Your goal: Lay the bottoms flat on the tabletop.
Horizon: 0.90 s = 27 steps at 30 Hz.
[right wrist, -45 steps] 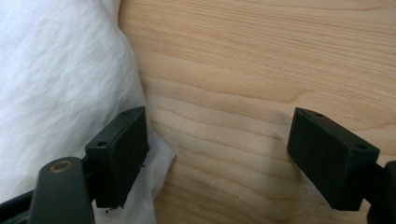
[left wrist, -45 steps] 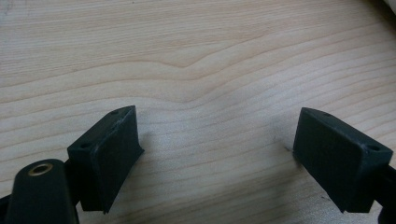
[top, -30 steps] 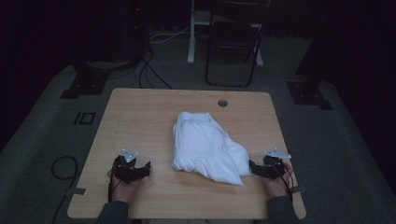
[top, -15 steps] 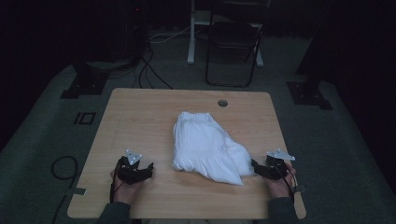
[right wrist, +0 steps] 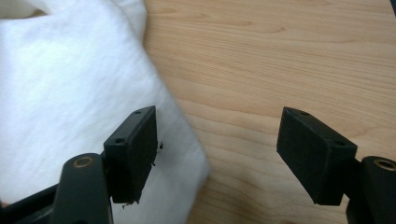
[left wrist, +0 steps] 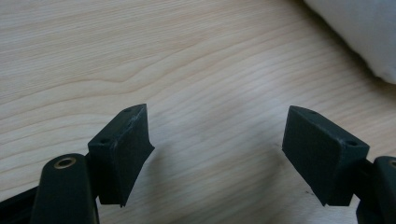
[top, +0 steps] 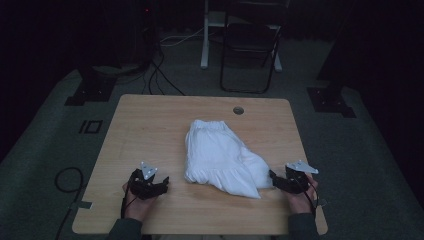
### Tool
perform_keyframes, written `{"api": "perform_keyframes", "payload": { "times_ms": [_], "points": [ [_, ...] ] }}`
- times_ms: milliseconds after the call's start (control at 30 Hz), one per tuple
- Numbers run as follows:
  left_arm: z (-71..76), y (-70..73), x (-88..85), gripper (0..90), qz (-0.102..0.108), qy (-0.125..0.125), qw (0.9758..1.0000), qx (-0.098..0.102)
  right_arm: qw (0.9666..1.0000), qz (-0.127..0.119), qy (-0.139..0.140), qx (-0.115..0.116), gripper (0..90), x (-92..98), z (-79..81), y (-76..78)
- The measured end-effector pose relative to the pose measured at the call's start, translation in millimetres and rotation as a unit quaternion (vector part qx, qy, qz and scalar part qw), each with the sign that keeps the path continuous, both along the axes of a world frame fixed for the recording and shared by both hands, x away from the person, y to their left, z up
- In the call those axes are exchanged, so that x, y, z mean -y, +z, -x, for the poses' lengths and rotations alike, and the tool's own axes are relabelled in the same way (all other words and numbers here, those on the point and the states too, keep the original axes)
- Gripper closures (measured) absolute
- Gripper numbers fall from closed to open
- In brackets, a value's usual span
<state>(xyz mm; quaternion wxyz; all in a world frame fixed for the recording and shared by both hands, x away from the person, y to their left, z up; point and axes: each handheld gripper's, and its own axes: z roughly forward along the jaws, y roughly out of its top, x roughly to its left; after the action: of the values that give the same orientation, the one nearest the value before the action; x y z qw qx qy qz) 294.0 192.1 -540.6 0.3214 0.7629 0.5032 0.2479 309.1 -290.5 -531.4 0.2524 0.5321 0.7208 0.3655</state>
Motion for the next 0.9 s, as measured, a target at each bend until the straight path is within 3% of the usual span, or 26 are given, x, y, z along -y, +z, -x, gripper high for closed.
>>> {"api": "perform_keyframes", "payload": {
  "times_ms": [400, 633, 900],
  "points": [
    [12.1, 10.9, 30.6, 23.5, -0.002, -0.054, 0.9984, 0.015, 0.9996, -0.006, 0.024, 0.013, 29.7, -16.9, 3.7, 8.0],
    [19.7, 13.7, 52.5, 23.1, -0.011, -0.088, 0.9959, 0.017, 0.9989, 0.003, 0.047, 0.001, 33.5, -32.0, -1.2, 3.6],
    [24.1, 15.2, 69.1, 20.3, -0.012, -0.099, 0.9947, 0.024, 0.9979, 0.016, 0.059, -0.023, 39.3, -40.0, -10.0, -7.2]
  ]
}}
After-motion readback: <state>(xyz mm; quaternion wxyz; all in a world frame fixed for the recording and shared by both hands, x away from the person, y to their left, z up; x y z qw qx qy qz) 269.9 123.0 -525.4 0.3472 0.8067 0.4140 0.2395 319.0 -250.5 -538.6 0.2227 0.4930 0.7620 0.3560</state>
